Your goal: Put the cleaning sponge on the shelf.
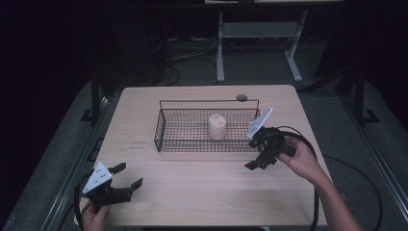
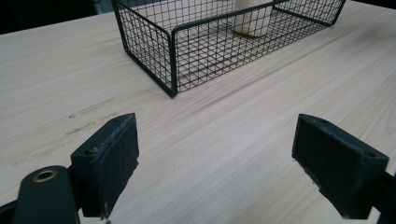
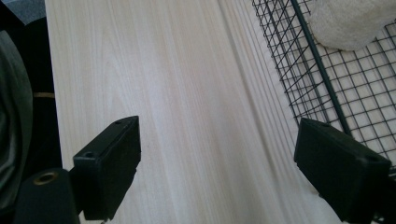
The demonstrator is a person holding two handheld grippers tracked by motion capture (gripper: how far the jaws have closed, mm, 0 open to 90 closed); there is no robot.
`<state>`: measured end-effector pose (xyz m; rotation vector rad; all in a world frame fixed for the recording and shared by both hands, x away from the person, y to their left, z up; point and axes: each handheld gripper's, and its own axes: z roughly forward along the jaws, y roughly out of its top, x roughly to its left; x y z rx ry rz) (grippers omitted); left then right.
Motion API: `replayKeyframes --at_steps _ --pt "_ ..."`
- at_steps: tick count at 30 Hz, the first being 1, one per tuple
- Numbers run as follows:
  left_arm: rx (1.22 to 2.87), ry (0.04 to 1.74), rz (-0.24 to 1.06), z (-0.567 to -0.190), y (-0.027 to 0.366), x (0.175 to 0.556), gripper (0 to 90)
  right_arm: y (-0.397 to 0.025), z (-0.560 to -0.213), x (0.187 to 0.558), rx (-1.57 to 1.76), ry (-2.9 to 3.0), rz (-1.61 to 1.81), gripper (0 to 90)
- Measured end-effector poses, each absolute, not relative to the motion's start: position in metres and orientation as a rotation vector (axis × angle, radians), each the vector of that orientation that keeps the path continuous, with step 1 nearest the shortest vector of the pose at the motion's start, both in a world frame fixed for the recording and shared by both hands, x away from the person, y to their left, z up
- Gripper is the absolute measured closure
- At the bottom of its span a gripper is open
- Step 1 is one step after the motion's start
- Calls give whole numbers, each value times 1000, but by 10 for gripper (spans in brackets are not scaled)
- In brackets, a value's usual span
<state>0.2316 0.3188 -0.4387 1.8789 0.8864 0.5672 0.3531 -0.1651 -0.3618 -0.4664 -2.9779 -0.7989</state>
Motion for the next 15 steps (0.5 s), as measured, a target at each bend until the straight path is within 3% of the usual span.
replayKeyframes --at_steps 15 --pt "1886 887 569 -439 319 232 140 -197 -386 336 -548 -2949 -792 144"
